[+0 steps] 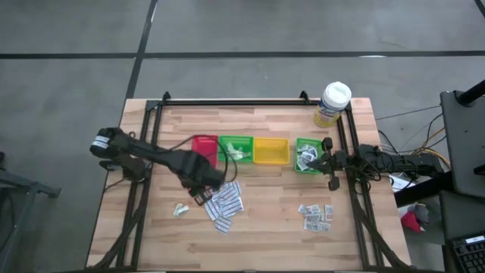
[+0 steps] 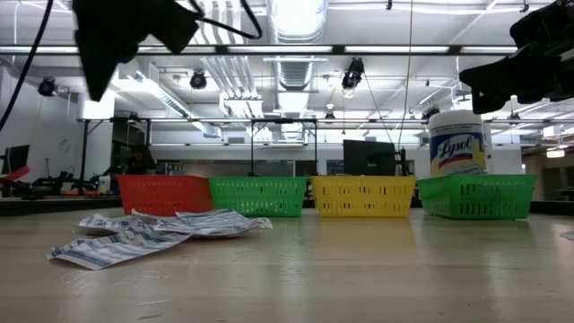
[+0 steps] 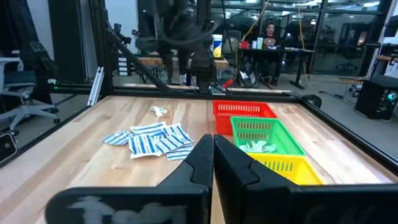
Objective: Pick & Place First Aid Supplies
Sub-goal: Put the green bandage into the left green bin
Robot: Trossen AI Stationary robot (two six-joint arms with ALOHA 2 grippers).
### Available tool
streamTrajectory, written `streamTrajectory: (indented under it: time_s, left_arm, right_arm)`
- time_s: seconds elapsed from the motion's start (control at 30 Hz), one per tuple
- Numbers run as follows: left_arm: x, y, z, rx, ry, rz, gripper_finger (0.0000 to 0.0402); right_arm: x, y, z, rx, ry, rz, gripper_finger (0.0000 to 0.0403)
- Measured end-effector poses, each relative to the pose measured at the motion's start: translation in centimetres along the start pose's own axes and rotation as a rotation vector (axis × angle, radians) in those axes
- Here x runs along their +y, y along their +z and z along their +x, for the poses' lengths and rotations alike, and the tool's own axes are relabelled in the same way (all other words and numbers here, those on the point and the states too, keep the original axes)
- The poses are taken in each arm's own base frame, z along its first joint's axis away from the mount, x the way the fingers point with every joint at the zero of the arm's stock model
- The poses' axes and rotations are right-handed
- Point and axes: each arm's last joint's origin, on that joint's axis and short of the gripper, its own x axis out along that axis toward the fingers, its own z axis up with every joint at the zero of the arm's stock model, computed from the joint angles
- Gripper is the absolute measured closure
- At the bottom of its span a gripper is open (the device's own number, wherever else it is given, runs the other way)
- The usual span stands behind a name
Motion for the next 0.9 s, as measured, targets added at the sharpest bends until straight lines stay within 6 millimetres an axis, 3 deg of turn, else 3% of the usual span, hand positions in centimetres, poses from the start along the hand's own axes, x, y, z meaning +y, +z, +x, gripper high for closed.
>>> streamTrajectory:
  time_s: [0.43, 0.9]
  left_arm:
    - [-3.1, -3.3, 6.0, 0.082, -0.150, 0.039, 0.0259]
    - [-2.8, -4.5, 8.7, 0.112, -0.113, -0.036, 0.0259]
  right_arm:
    - [0.0, 0.0, 0.0, -0.001, 0.000, 0.000, 0.0394]
    - [0.0, 0.0, 0.0, 0.000, 0.000, 0.000, 0.0394]
